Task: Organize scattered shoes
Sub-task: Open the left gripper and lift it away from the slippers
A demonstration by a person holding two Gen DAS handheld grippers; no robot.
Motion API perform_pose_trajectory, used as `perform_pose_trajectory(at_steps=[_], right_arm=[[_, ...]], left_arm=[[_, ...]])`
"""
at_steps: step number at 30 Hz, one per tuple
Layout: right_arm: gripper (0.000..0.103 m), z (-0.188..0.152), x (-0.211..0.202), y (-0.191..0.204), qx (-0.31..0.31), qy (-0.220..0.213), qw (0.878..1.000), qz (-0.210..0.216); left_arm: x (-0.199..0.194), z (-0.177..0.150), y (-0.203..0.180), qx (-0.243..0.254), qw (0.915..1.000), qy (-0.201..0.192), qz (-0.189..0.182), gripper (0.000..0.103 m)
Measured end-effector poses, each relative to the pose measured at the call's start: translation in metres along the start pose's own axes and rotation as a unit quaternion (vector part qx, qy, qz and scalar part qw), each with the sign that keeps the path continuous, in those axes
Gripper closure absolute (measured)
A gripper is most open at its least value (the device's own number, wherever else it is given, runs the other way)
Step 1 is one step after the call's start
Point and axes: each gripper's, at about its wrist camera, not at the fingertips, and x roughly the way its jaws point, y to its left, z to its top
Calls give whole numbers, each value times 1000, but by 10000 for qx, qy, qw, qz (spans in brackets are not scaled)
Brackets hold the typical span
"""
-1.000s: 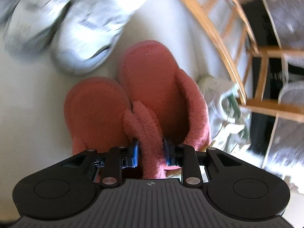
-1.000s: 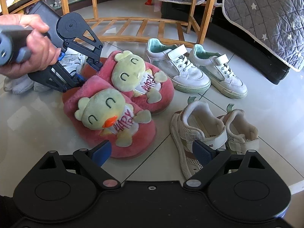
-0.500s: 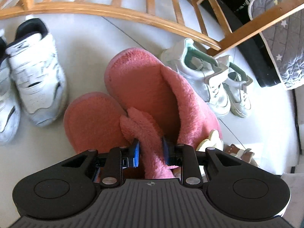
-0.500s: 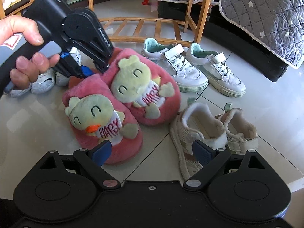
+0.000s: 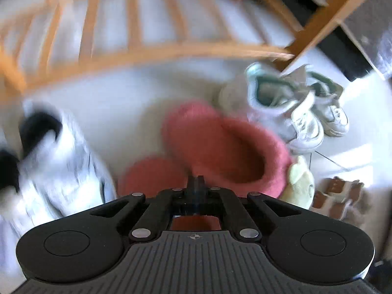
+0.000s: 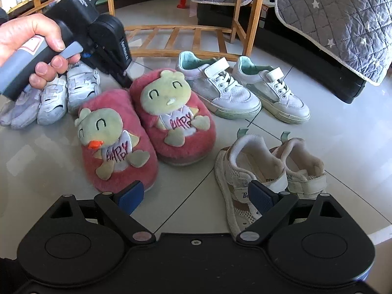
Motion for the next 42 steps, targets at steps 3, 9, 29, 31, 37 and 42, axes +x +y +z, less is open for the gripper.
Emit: perform_pose_trajectory(at_steps=[3,9,29,31,37,42], right_arm=[[9,0,0,-1,-9,12,10000,-1],[9,1,3,5,-158,75,9998,136],[34,18,61,39,-880,895,9867,1031],[34,20,63,41,-927,890,9856,1103],[34,21,66,36,-752,941,9845,1276],[32,23,69,35,-740,983,9837,1309]], left_arm=[[-13,-5,7,-148,9993,-78,-340,101],[-31,-21,13,-346,9974,-59,-626,92],[-64,-9,44,214,9908,-1042,-839,79],[-56,0,46,210,9896,-1080,-922,79],[-22,10,60,418,9932,-740,-800,79],[-10,-1,85,275,9976,-360,-528,83]])
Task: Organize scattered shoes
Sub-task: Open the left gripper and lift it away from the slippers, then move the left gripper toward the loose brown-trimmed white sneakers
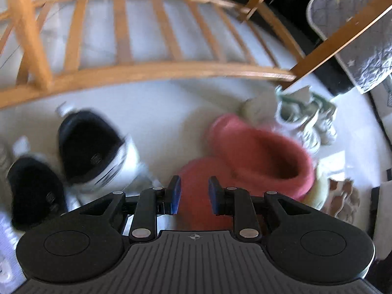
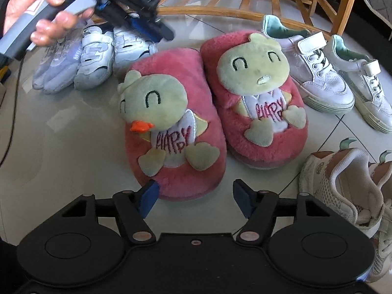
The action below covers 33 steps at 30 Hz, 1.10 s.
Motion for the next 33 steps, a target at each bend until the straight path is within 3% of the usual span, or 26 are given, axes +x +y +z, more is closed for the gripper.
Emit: perform_pose_trajectory(at_steps=[2,7,18,22,31,33], right_arm=[[32,1,1,1,6,22,10000,28],[33,4,3,5,-29,55,9999,90],[34,32,18,21,-273,-42,9996,113],[39,51,28,25,-266,-68,9995,144],[40,89,38,22,-238,-264,9993,-108],[39,85,30,16,-168,-319,9993,-72]], left_arm=[[0,-4,10,-12,10000,96,17,97],[0,-4,10,318,9987,373,131,100],[-2,-16,16,-33,9999,123,69,100],[-4,-17,16,-76,9999,68,67,100],[-7,-20,20,-257,9997,14,-59,100],[-10,-20,19,-274,9996,-28,-115,92]])
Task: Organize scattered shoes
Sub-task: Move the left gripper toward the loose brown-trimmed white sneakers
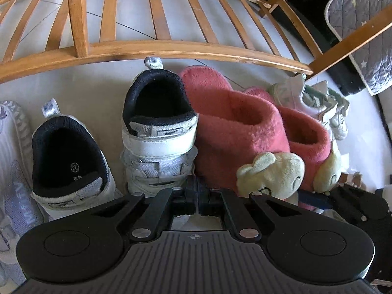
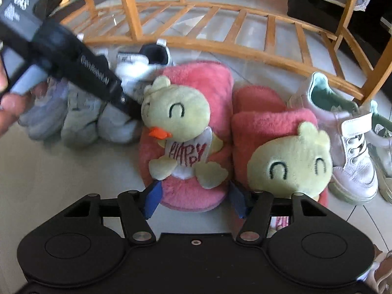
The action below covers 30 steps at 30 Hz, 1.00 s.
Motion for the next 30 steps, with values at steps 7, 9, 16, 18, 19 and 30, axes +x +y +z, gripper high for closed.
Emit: perform_pose_trajectory(at_steps=[7,9,16,18,19,30], right_arm=[[38,-32,-34,-24,-86,-91,9981,-611],[38,-38,-36,-33,9,-7,9978,-656],[39,-55,-26,-59,114,352,9934,-1084],[39,-57,-21,-59,23,357,9933,-1097],[39,-56,-16,-57,-64,377,9936,-1061],[50,-45,4,-39,-341,339,9947,-910]], left_arm=[[-24,-5,-12,236,9994,-231,-102,82],[-33,-6,-17,291,9990,-297,-142,82],[-57,-7,-53,673,9958,-353,-504,77],[-60,-9,-66,863,9938,-355,-597,76],[-60,-8,-72,925,9927,-334,-695,75],[-20,3,-129,1395,9844,61,-1070,73]])
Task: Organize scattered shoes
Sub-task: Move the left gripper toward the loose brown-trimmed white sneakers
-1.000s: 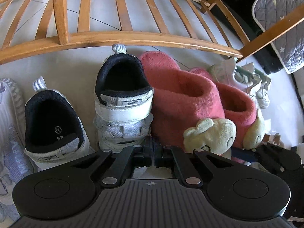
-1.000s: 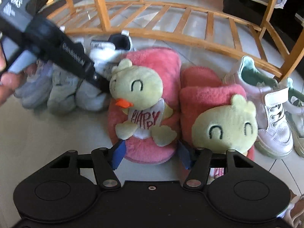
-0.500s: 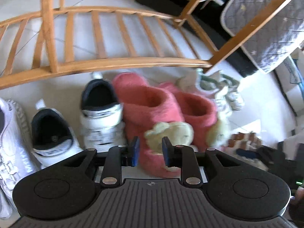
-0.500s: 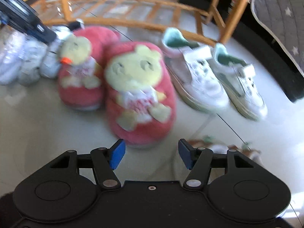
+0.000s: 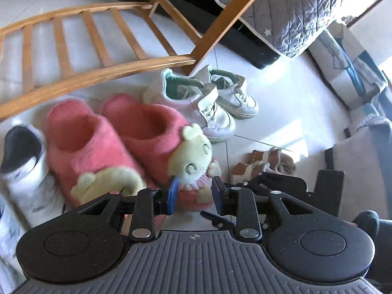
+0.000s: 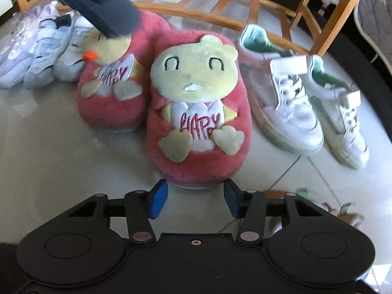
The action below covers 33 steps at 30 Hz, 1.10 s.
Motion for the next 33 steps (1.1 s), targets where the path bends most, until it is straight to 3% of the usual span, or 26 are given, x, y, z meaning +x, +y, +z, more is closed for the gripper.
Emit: perform_pose_trajectory(at_steps=[7,13,25,33], right_arm=[[50,26,10,6,-24,-147,9999,-54],[50,30,4,5,211,-287,9992,-156],[46,-64,-67,0,1078,-178,9927,-508],[38,-114,-100,-5,1434,-154,9838,-1068]], left_arm=[[13,18,5,-17,9997,-58,251,71],[10,19,-2,-53,9997,-175,155,68],[36,-22,-38,-110,9998,134,-141,63],[59,-52,-80,314,9973,659,-58,60]])
